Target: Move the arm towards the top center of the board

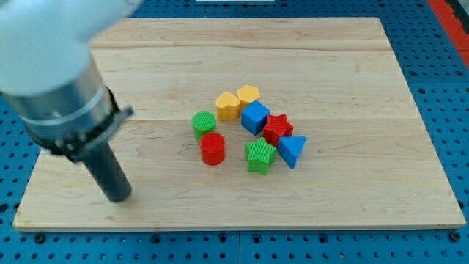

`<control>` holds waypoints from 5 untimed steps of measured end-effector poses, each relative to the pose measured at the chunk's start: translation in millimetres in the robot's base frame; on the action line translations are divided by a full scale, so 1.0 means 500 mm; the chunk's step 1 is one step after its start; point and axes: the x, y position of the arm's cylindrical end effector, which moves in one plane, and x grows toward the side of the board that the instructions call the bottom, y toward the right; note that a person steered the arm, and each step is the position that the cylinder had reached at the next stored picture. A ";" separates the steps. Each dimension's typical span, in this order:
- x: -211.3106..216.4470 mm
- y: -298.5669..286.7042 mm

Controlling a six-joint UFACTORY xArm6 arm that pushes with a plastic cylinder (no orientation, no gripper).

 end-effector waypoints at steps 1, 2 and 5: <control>-0.165 0.015; -0.214 0.023; -0.345 0.037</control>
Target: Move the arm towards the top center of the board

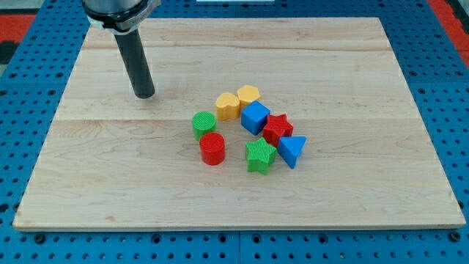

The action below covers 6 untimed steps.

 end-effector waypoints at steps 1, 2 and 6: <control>-0.018 0.000; -0.012 0.090; -0.177 0.247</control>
